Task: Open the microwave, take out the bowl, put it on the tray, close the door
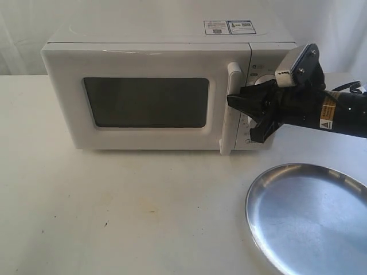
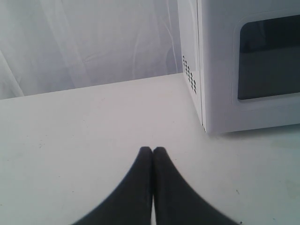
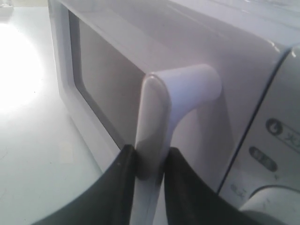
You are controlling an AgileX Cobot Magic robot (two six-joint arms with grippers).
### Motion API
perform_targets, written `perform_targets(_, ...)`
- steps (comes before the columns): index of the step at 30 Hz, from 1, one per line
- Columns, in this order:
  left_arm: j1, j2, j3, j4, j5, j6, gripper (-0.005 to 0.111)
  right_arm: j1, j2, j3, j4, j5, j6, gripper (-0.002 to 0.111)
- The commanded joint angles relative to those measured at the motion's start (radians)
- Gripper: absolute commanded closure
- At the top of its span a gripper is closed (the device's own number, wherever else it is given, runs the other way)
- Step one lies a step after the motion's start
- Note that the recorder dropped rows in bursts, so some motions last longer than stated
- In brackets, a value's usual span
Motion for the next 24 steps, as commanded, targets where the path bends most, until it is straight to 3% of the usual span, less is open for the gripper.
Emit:
perform_targets(1,-0.004,-0.002,-0.003,-0.008,-0.004,0.0,0.107,0.023,-0.013,0.02,-0.292,-0.215,-0.01,0.108)
perform_targets(10,-0.004,-0.002,-0.003,-0.008,-0.004,0.0,0.107,0.023,-0.094,0.031,-0.419,-0.215,0.081,0.108)
perform_targets(22,-0.004,-0.002,-0.003,-0.008,-0.004,0.0,0.107,0.028,-0.176,0.082,-0.412,-0.215,0.097,0.108)
perform_targets(24,-0.004,-0.002,-0.003,-0.008,-0.004,0.0,0.107,0.017,-0.205,0.082,-0.391,-0.085,0.17,0.108)
